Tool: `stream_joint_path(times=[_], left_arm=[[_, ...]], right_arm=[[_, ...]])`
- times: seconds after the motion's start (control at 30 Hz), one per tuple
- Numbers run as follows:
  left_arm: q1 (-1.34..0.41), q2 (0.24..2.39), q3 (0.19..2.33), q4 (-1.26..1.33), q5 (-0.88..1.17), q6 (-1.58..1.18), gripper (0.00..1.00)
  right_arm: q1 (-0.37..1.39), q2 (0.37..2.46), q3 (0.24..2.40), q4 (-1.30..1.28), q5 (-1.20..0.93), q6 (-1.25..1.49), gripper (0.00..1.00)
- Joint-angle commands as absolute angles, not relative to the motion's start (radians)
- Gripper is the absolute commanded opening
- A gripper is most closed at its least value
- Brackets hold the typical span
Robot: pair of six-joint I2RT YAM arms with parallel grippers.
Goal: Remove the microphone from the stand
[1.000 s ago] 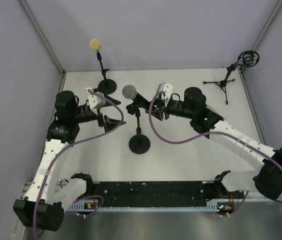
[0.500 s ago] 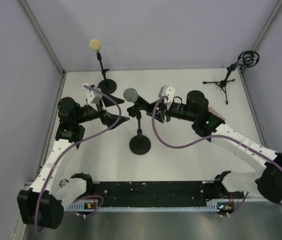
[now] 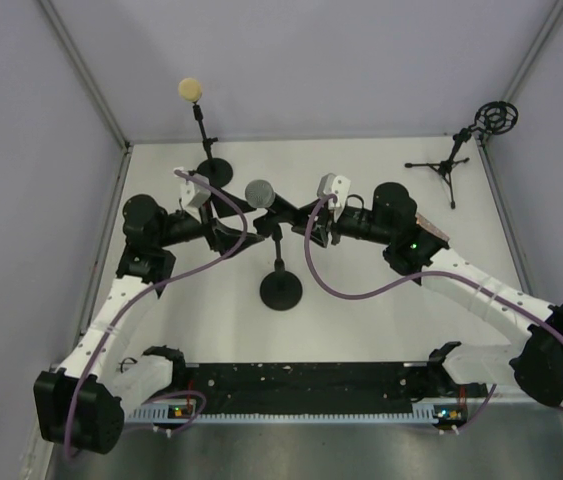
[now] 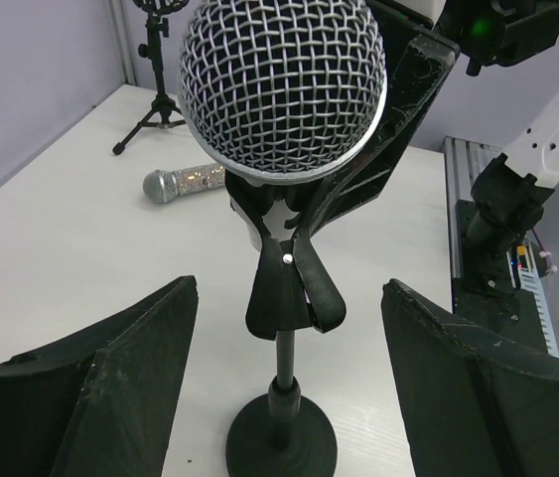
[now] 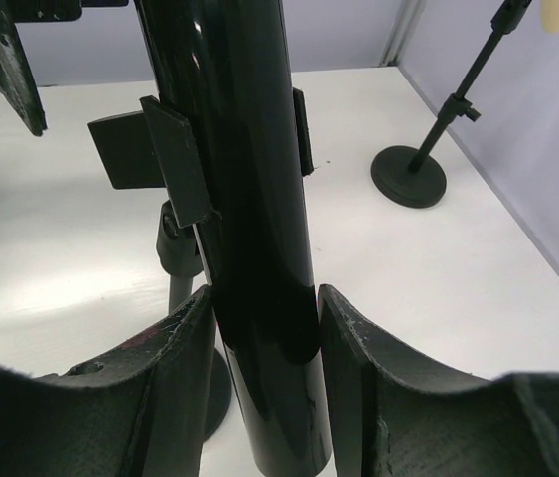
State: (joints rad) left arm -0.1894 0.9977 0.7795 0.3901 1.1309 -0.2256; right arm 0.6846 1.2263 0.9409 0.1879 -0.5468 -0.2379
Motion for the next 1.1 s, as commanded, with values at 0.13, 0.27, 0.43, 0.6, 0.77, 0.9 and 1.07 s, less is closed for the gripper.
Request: stream_joint_path(times=[0.13,0.27,0.43,0.6,0.77,0.9,1.07], left_arm=[[-0.227,1.022,0.831,0.281,1.088,-0.106,0.73],[-0.238,1.028,0.834,0.262,1.080,-0.089,0.69],[-0.239,1.028,0.830,0.293,1.089,-0.121,0.63],[-0.238,1.029,0.813,0.359,1.120,-0.161,0.44],[-0.238,1.020,0.792,0.367,1.141,-0.160,0.29],[-0.236,1.008,0.778,0.367,1.152,-0.156,0.30],[-0.229,0.996,0.767,0.374,1.160,-0.158,0.45]], right_arm=[[0.698,1.181,0.943,0.285,-0.552,-0.201,0.43],[0.696,1.181,0.943,0.284,-0.555,-0.199,0.43],[0.696,1.180,0.939,0.287,-0.555,-0.204,0.43],[0.696,1.180,0.931,0.293,-0.557,-0.201,0.44],[0.698,1.172,0.931,0.295,-0.557,-0.195,0.44],[0.696,1.167,0.931,0.298,-0.557,-0.190,0.44],[0.696,1.167,0.923,0.302,-0.554,-0.195,0.44]])
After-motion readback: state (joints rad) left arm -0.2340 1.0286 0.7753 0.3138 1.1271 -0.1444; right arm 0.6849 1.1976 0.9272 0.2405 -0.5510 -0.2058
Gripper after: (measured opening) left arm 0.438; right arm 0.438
